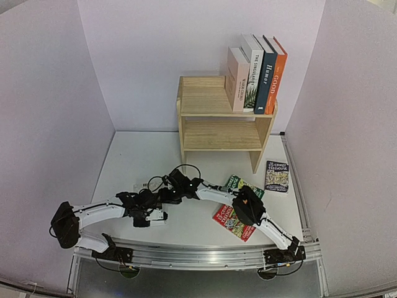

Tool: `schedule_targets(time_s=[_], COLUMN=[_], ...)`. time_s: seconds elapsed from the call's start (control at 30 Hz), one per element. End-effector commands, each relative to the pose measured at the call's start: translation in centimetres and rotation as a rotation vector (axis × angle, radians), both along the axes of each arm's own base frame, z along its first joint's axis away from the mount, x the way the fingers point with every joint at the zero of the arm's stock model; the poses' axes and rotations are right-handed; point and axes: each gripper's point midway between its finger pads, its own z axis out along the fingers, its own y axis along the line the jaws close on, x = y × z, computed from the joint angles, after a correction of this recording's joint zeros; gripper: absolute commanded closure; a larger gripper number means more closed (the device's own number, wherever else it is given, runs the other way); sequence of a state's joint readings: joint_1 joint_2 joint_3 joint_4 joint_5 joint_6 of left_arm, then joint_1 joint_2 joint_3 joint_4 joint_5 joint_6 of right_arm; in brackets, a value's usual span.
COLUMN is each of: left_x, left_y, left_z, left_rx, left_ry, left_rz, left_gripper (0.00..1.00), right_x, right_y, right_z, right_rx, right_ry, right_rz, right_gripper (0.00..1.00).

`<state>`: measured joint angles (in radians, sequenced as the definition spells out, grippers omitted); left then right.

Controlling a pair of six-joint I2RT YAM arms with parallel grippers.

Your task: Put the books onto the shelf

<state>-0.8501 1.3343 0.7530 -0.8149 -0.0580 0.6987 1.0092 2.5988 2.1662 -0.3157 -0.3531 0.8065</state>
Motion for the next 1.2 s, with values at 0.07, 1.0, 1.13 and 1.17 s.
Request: schedule_targets(time_s=[0.07, 1.0, 1.13, 1.17], left_x=[-1.2, 8.8, 6.8, 6.2], left_y=[-0.7, 3.5, 2.0, 1.6], left_z=[-0.9, 11.9, 12.2, 12.1], left_rx=[-0.023, -0.508, -0.548, -0.549], left_ry=[0.062, 0.418, 0.451, 0.454], left_rz=[-0.052, 0.541, 0.417, 0.394], left_gripper=[0.98, 0.0, 0.0, 0.0], right_x=[-0.3, -3.6, -3.9, -4.1], right_y=[0.6, -6.1, -6.9, -7.0], right_z=[-0.6, 11.9, 14.3, 14.9], right_rx=[0.033, 0.12, 0.133, 0.141], right_ry=[0.027, -0.458, -0.578, -0.606], right_rz=[0.015, 0.248, 0.279, 0.294], right_gripper=[0.63, 1.0, 1.0, 1.0])
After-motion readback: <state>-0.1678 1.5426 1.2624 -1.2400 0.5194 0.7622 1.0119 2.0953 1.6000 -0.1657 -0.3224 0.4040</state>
